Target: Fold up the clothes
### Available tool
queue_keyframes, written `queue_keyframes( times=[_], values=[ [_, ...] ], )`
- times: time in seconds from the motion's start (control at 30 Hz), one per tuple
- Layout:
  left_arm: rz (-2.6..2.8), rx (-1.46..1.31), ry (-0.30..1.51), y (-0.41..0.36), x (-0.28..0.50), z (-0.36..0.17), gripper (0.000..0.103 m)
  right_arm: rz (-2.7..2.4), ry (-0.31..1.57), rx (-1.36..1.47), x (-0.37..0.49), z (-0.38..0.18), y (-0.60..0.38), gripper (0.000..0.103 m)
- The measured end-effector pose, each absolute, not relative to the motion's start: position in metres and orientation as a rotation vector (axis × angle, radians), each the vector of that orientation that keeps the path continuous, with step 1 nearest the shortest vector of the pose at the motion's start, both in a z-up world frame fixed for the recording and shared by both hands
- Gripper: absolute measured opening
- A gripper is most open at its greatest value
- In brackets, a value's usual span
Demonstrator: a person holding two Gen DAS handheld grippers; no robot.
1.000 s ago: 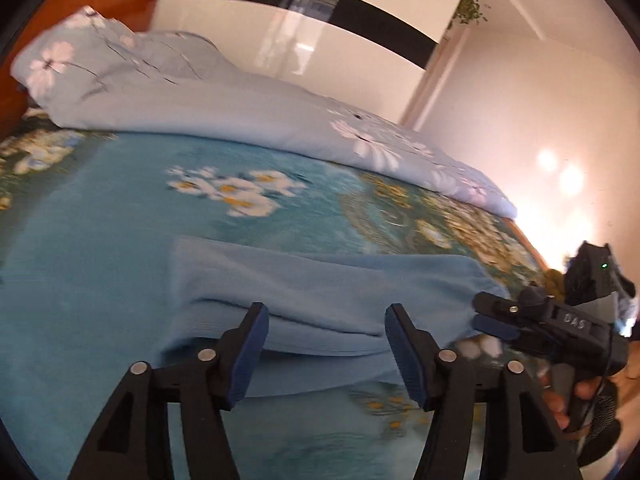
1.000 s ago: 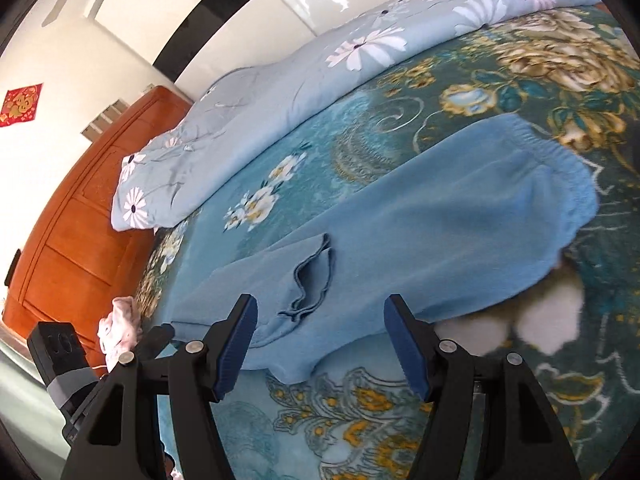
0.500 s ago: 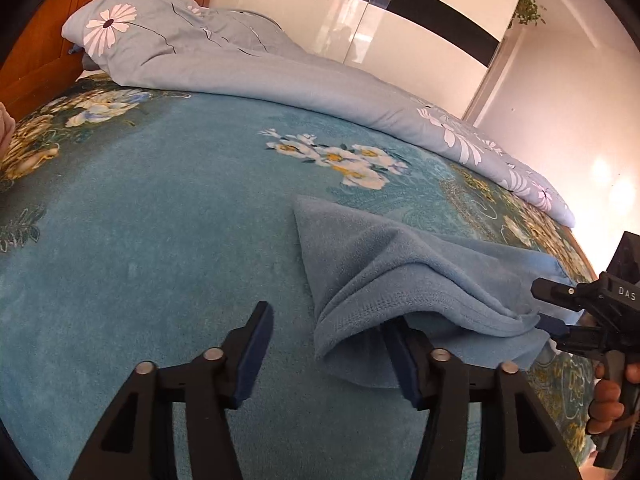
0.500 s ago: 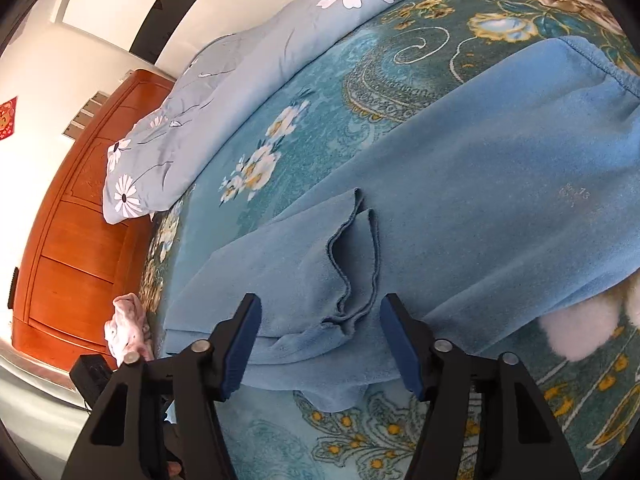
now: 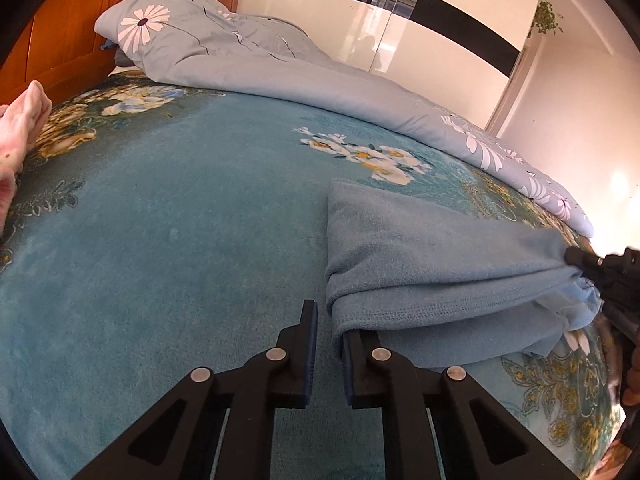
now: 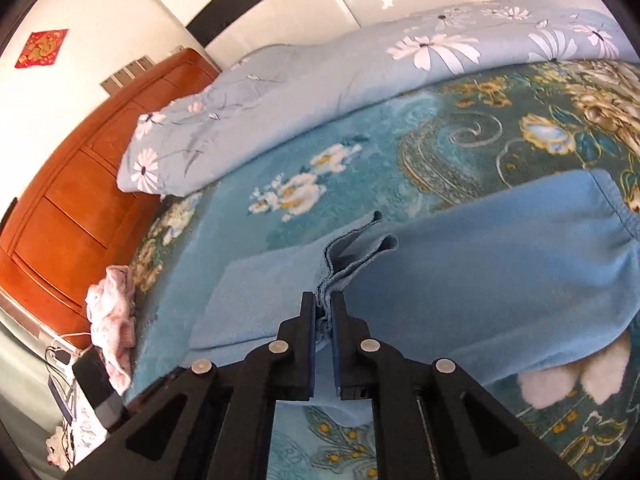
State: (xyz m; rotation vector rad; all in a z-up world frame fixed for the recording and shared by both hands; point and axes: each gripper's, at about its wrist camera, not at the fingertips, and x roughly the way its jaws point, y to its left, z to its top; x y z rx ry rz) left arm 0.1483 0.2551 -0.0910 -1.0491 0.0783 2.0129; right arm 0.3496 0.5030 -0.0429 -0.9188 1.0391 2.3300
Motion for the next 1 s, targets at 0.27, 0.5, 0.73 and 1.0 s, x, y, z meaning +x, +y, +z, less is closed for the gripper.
queue_keyframes(
  times=[0.27, 0.5, 0.73, 1.0],
  values=[
    [1.981, -1.09, 0.079, 0.253, 0.148, -0.097, 0.016, 2.256, 1.245, -0.888, 0.372, -0.081, 0.515, 0.007],
    [1.919, -1.162, -0.159, 0.218, 0.13, -0.096, 0.048, 2.101, 1.219, -0.72, 0.452, -0.057, 0.528, 0.007],
    [1.951, -1.052, -0.091, 0.217, 0.147, -0.071, 0.053, 1.891, 1.318, -0.481, 0.535, -0.061, 0.563, 0.058],
    [2.025, -1.073, -0.215, 0.169, 0.133, -0.065, 0.056, 1.868, 1.381, -0.386, 0.518, -0.069, 0.586, 0.059]
  ],
)
